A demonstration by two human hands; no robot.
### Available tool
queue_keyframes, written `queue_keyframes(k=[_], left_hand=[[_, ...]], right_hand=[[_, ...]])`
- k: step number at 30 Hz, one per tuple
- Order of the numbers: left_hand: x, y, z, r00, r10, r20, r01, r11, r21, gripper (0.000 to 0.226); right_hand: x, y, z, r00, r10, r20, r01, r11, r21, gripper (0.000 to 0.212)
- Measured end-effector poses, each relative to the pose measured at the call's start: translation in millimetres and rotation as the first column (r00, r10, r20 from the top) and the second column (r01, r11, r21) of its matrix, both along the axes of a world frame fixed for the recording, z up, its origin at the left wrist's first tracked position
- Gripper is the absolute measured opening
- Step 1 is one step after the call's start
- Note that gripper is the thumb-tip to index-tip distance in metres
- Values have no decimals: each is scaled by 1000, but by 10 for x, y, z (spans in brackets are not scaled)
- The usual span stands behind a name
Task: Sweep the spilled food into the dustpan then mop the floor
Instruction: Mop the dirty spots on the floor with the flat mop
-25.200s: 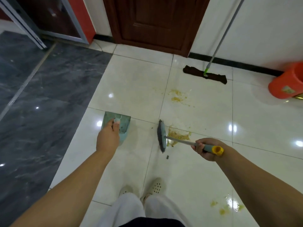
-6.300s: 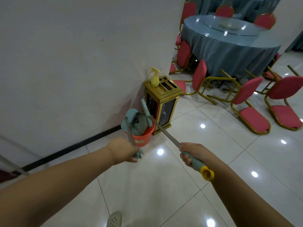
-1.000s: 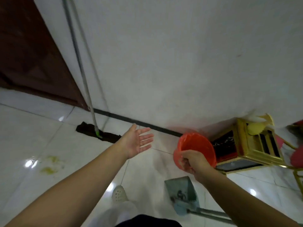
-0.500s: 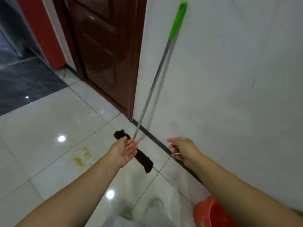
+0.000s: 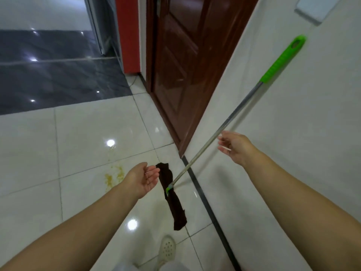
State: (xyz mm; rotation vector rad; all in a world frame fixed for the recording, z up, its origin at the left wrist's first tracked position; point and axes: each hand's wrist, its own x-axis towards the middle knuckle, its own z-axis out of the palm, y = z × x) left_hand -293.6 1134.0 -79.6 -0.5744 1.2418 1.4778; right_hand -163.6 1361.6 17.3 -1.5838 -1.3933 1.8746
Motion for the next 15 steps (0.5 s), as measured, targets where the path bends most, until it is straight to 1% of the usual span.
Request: queue_keyframes(k=[2,3,5,6,7,8,11,12,14,15], left_hand=[[17,145,-13,999,44,4,-44,999,-2,35],[21,203,-28,998,64,3,-64,998,-6,35],[20,259,-71,994,109,12,-109,994,-22,34],[8,251,-99,990,136,18,-136,990,-36,33],[-10,218,-137,986,167,23,-165,985,-58,33],[-32,165,-179,979,201,27,-198,977,-85,33],[-124,-76,-307,954,298,32,-289,943,-163,35],[-149,-150,-328,946,322,32,-311,933,-181,35],[-206,-276,-360,932,363,21,-350,912,-213,36],[-234,-324,-367,926,377,15,-364,904,-224,36]], right_hand=[[-155,336,-68,999,-18,30,18,1000,3,6],[-234,491,-108,998,-21,55,21,1000,9,17],[-390,748,-180,996,-31,87,30,999,19,51],[-474,848,-220,996,-34,88,33,999,20,63],[-556,926,-254,997,-38,68,37,999,19,67],[-631,995,-287,998,-56,33,55,998,18,61],[-807,1089,-371,994,-101,-33,103,994,46,18],[-858,1089,-396,991,-122,-61,125,991,56,18],[-969,1042,-447,981,-152,-121,160,985,59,30],[-1028,992,-466,978,-152,-140,162,985,64,32]])
